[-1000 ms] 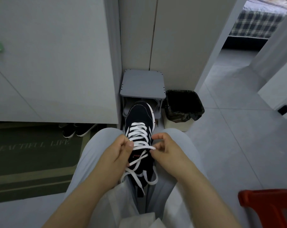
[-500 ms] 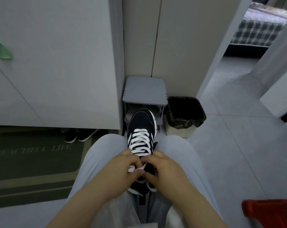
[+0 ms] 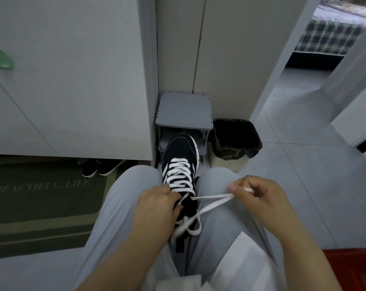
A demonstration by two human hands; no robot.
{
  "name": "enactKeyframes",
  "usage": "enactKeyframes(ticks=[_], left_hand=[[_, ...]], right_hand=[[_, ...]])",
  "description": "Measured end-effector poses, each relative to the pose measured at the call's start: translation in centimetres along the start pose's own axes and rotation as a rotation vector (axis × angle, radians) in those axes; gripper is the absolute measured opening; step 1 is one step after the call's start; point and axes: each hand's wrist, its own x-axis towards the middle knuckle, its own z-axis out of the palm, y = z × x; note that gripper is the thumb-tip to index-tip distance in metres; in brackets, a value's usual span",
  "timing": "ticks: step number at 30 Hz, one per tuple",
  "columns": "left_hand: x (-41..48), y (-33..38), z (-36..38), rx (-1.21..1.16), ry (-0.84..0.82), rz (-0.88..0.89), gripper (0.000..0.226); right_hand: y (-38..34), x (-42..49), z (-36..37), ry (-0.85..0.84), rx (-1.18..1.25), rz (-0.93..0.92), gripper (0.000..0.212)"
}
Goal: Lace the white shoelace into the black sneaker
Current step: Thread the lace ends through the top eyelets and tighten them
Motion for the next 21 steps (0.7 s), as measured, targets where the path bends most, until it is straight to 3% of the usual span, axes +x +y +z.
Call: enactKeyframes(ticks=[3, 7, 10, 12, 14, 16, 19, 21], left_hand=[[0.1, -0.4, 0.1, -0.091, 0.058, 0.031, 0.022], [0.1, -0.5, -1.5, -0.405, 0.039, -0.090, 0.015], [0.1, -0.6, -4.0, -0.628, -0.147, -0.259, 0.013], [0.2, -0.6, -6.0, -0.756, -0.227, -0.281, 0.013], [0.5, -0.4, -7.8, -0.895, -0.220, -0.310, 0.014], [0.9, 0.2, -9.5, -1.072, -0.202, -0.336, 0.018], [1.2, 0.8, -11.0, -1.345, -0.220, -0.341, 0.030], [1.3, 1.0, -11.4, -1.397, -0.234, -0.344, 0.033]], right_hand=[[1.3, 0.2, -0.7, 0.144, -0.086, 0.029, 0.033], [2.0, 0.2, -0.6, 0.087, -0.343, -0.001, 0.028], [1.8, -0.1, 0.6, 0.026, -0.480, -0.081, 0.042], [1.3, -0.2, 1.9, 0.054, -0.521, -0.191, 0.036], [0.4, -0.4, 3.8, 0.028, -0.500, -0.281, 0.023], [-0.8, -1.1, 6.2, -0.086, -0.409, -0.291, 0.030], [-3.1, -2.0, 9.3, -0.330, -0.169, -0.167, 0.030], [-3.6, -2.4, 10.6, -0.464, 0.056, -0.113, 0.022]])
